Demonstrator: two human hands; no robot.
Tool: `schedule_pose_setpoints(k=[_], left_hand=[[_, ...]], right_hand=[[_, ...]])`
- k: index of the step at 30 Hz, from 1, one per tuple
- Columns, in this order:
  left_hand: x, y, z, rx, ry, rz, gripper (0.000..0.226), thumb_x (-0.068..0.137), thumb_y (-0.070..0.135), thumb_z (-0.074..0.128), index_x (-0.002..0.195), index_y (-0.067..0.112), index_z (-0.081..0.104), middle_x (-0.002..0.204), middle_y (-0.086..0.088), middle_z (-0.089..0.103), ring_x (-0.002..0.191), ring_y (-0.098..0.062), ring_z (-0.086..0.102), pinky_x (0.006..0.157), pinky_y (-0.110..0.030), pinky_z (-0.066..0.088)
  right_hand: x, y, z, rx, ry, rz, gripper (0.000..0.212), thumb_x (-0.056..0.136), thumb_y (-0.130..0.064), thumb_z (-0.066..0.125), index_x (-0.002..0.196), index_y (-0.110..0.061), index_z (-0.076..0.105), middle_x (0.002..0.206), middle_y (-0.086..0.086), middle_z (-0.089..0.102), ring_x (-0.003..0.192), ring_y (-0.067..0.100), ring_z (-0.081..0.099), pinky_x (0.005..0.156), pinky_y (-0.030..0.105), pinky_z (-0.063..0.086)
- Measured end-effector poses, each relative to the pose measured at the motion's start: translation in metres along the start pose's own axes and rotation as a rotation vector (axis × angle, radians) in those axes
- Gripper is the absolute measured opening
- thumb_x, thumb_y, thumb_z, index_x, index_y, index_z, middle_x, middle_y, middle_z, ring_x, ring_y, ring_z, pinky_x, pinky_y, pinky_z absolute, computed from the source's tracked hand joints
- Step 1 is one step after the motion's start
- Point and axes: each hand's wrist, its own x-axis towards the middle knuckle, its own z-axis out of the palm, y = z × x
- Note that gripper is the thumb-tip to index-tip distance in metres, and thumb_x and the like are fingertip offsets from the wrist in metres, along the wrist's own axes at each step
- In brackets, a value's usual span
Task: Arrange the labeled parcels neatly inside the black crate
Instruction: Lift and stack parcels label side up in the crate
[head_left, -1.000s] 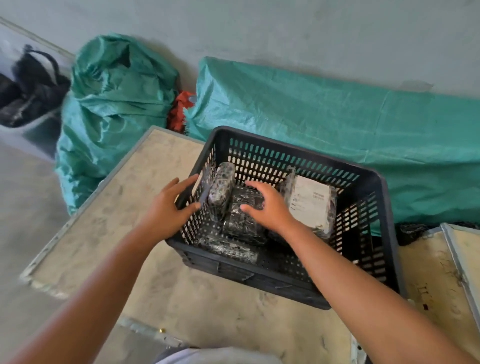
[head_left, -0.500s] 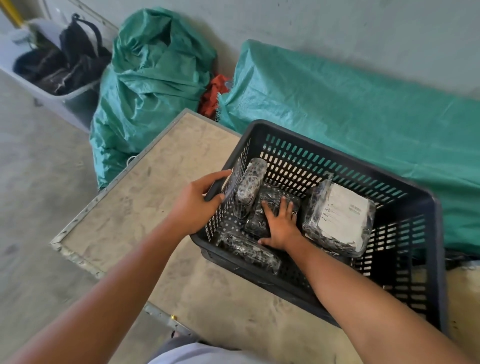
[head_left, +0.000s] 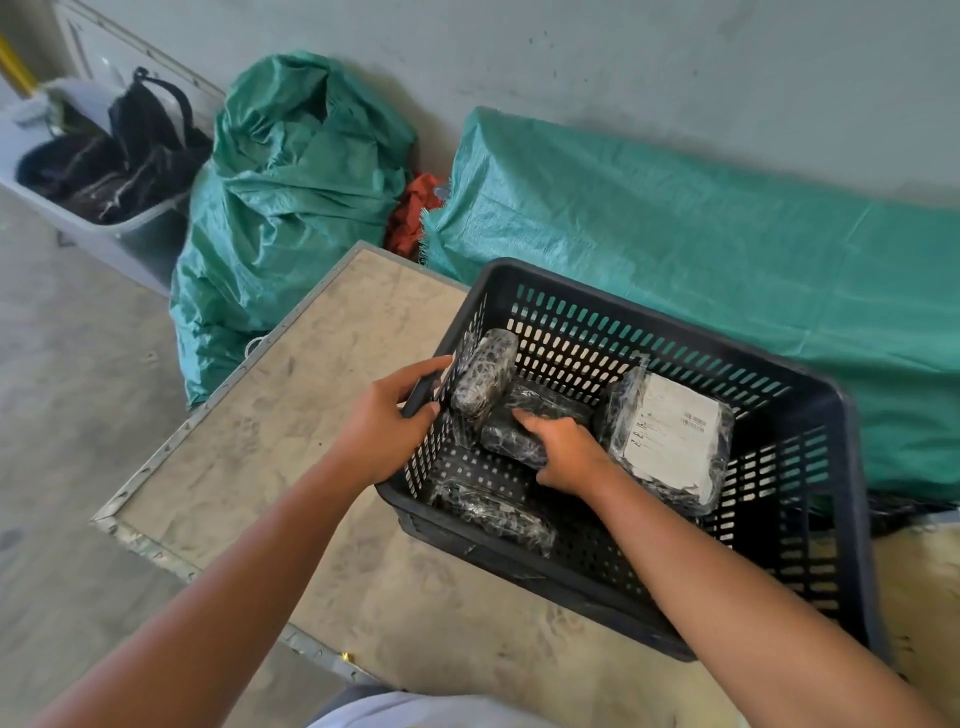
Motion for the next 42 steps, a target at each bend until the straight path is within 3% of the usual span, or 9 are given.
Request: schedule_pose_setpoints(k=[2, 7, 14, 20, 26, 28, 31, 38, 42], left_hand=[[0.001, -0.002, 0.0, -0.004, -0.004, 0.006, 0.059, 0.096, 0.01, 0.065, 0.127, 0.059, 0.058, 0.12, 0.017, 0.071, 0.111, -0.018, 0.067, 0.088, -0.038, 0.058], [0.001, 0.001, 0.002, -0.023, -0.004, 0.027, 0.06, 0.095, 0.01, 0.066, 0.123, 0.062, 0.059, 0.114, 0.026, 0.071, 0.101, -0.001, 0.068, 0.067, -0.01, 0.051], [0.0, 0.006, 0.003, -0.012, 0.0, 0.027, 0.061, 0.095, 0.011, 0.067, 0.123, 0.064, 0.058, 0.116, 0.021, 0.072, 0.089, 0.001, 0.07, 0.059, -0.009, 0.049], [-0.003, 0.006, 0.003, 0.023, 0.003, 0.014, 0.057, 0.097, 0.013, 0.065, 0.125, 0.061, 0.058, 0.117, 0.013, 0.071, 0.05, -0.005, 0.059, 0.045, -0.02, 0.047], [-0.006, 0.006, -0.002, 0.015, 0.022, 0.05, 0.058, 0.096, 0.011, 0.064, 0.122, 0.063, 0.057, 0.123, 0.01, 0.07, 0.064, 0.007, 0.064, 0.055, -0.009, 0.049], [-0.005, 0.005, -0.001, 0.161, 0.024, 0.058, 0.055, 0.097, 0.014, 0.065, 0.132, 0.056, 0.055, 0.141, 0.001, 0.061, 0.106, -0.011, 0.069, 0.083, -0.023, 0.056], [-0.008, 0.012, 0.001, 0.513, 0.084, 0.262, 0.051, 0.094, 0.022, 0.07, 0.139, 0.044, 0.057, 0.165, -0.005, 0.03, 0.154, -0.034, 0.014, 0.118, -0.051, 0.025], [-0.004, 0.084, 0.023, -0.348, -0.288, 0.386, 0.025, 0.084, 0.031, 0.081, 0.108, 0.037, 0.08, 0.158, 0.007, 0.042, 0.15, -0.004, 0.027, 0.111, -0.03, 0.041], [0.003, 0.099, 0.035, -0.331, -0.496, 0.36, 0.029, 0.083, 0.014, 0.076, 0.104, 0.032, 0.083, 0.131, 0.015, 0.067, 0.135, -0.004, 0.051, 0.103, -0.024, 0.049]], right_hand=[[-0.008, -0.001, -0.01, -0.002, 0.009, -0.039, 0.098, 0.081, 0.007, 0.07, 0.159, -0.036, 0.031, 0.134, 0.012, 0.066, 0.065, 0.006, 0.064, 0.068, 0.025, 0.058], [-0.03, 0.007, -0.02, -0.097, 0.022, -0.135, 0.074, 0.093, -0.004, 0.058, 0.148, -0.051, 0.042, 0.167, 0.017, 0.019, 0.138, 0.026, 0.048, 0.118, 0.05, 0.036], [-0.03, 0.0, -0.021, -0.112, 0.066, -0.037, 0.062, 0.095, -0.02, 0.063, 0.147, -0.05, 0.047, 0.171, 0.016, 0.005, 0.151, 0.048, 0.018, 0.116, 0.06, 0.034], [-0.035, -0.007, -0.034, 0.033, 0.181, -0.021, 0.071, 0.09, 0.001, 0.06, 0.141, -0.048, 0.055, 0.161, 0.021, 0.034, 0.124, 0.032, 0.06, 0.104, 0.043, 0.05], [-0.063, -0.008, -0.075, 0.406, 0.344, -0.117, 0.065, 0.087, -0.016, 0.069, 0.133, -0.061, 0.056, 0.15, -0.014, 0.055, 0.109, -0.004, 0.061, 0.102, 0.035, 0.052], [-0.079, -0.007, -0.095, 0.486, 0.339, -0.125, 0.064, 0.086, -0.017, 0.068, 0.13, -0.063, 0.058, 0.146, -0.025, 0.055, 0.111, -0.004, 0.064, 0.106, 0.039, 0.049], [-0.106, -0.004, -0.126, 0.565, 0.345, -0.172, 0.065, 0.084, -0.013, 0.071, 0.125, -0.062, 0.063, 0.131, -0.041, 0.058, 0.122, -0.022, 0.047, 0.114, 0.036, 0.035], [-0.154, 0.017, -0.174, 0.92, 0.347, -0.359, 0.058, 0.077, -0.009, 0.078, 0.125, -0.042, 0.072, 0.137, -0.014, 0.066, 0.135, 0.008, 0.054, 0.113, 0.042, 0.038], [-0.152, 0.031, -0.167, 1.077, 0.321, -0.386, 0.056, 0.076, -0.013, 0.08, 0.127, -0.033, 0.073, 0.14, -0.003, 0.066, 0.136, 0.019, 0.055, 0.115, 0.051, 0.036]])
